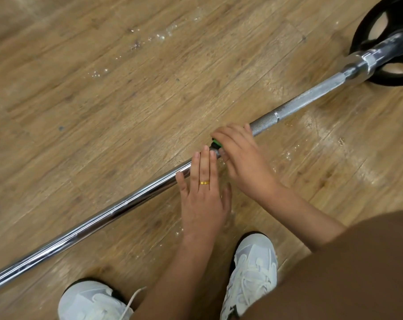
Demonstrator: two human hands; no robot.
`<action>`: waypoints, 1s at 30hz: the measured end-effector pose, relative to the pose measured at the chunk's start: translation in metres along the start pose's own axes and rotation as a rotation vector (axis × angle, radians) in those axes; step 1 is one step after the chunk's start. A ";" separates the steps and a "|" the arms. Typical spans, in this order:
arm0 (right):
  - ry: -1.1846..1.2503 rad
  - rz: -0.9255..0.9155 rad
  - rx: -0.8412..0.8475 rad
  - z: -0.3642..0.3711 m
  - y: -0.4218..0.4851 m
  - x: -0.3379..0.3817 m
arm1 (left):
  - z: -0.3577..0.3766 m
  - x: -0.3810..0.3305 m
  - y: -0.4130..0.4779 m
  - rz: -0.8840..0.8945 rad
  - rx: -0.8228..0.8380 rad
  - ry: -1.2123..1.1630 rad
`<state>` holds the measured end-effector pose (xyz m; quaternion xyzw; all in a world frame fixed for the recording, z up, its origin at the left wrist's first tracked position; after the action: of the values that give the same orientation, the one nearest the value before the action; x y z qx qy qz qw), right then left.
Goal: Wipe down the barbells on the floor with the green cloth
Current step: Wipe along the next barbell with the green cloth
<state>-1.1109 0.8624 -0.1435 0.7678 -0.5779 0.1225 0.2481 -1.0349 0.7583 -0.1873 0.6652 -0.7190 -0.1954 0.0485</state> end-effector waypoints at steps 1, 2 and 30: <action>-0.003 -0.037 0.010 -0.002 0.000 -0.001 | 0.000 -0.001 -0.001 0.005 0.002 0.002; -0.007 -0.055 0.011 -0.004 0.001 -0.005 | -0.001 -0.003 -0.002 0.011 0.008 0.006; -0.003 -0.017 -0.059 0.002 0.047 -0.018 | 0.007 0.021 0.042 -0.063 -0.023 -0.023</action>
<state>-1.1612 0.8666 -0.1430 0.7652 -0.5751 0.1020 0.2709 -1.0789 0.7409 -0.1836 0.6845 -0.6961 -0.2126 0.0416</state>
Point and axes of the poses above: each hand's wrist, its own y-axis towards the middle knuckle, its own z-axis out of the palm, x = y × z, the point moved 4 cm from there along y, towards the middle knuckle, and after that the axes turned 13 degrees about -x, right-handed, at the moved point
